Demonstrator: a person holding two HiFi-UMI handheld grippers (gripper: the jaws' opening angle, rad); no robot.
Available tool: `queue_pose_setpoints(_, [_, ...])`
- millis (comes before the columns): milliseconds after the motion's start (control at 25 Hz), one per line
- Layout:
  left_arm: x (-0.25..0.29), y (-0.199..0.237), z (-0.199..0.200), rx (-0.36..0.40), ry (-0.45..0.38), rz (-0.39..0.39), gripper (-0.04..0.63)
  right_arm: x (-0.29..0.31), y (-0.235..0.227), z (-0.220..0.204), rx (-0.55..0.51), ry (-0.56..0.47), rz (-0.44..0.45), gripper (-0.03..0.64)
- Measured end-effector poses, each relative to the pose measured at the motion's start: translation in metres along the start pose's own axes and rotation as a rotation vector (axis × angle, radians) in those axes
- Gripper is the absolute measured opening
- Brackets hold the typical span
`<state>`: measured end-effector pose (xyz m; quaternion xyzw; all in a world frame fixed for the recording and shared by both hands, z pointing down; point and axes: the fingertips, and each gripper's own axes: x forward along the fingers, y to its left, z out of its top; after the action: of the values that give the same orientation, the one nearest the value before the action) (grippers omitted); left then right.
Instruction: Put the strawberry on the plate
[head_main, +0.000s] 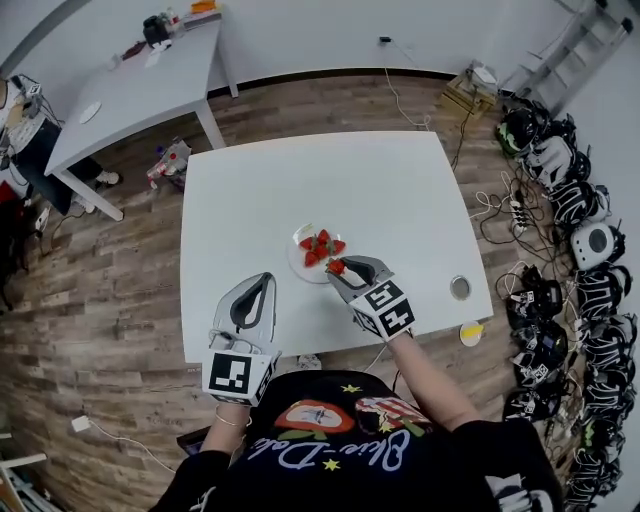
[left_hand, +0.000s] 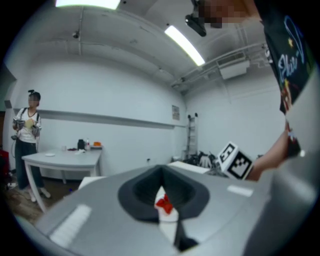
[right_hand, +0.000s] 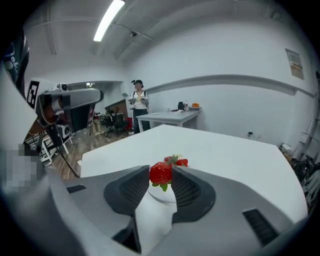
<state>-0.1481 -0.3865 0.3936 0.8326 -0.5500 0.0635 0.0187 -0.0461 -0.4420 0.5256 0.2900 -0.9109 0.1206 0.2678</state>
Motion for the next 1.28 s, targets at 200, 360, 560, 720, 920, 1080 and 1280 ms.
queue_pose_setpoints(200, [0.021, 0.025, -0.010, -0.023, 0.026, -0.011, -0.003, 0.040, -0.011, -0.022, -0.017, 0.139, 0.010, 0.145])
queue_pose_setpoints(360, [0.036, 0.040, -0.014, -0.039, 0.037, -0.017, -0.003, 0.054, -0.018, -0.029, -0.002, 0.190, 0.017, 0.146])
queue_pose_setpoints(560, [0.045, 0.046, -0.015, -0.051, 0.036, -0.024, -0.003, 0.060, -0.016, -0.031, 0.019, 0.184, 0.046, 0.146])
queue_pose_setpoints(720, [0.046, 0.042, -0.018, -0.065, 0.050, -0.043, -0.003, 0.059, -0.011, -0.030, 0.036, 0.144, 0.069, 0.147])
queue_pose_setpoints(920, [0.042, 0.036, -0.016, -0.047, 0.055, -0.064, -0.003, 0.046, -0.008, -0.018, 0.036, 0.065, 0.046, 0.158])
queue_pose_setpoints(1080, [0.042, 0.025, -0.013, -0.019, 0.045, -0.078, -0.003, 0.004, -0.016, 0.015, 0.102, -0.145, -0.033, 0.158])
queue_pose_setpoints(1280, [0.049, 0.004, -0.005, -0.001, 0.028, -0.096, -0.003, -0.044, -0.029, 0.032, 0.122, -0.297, -0.104, 0.040])
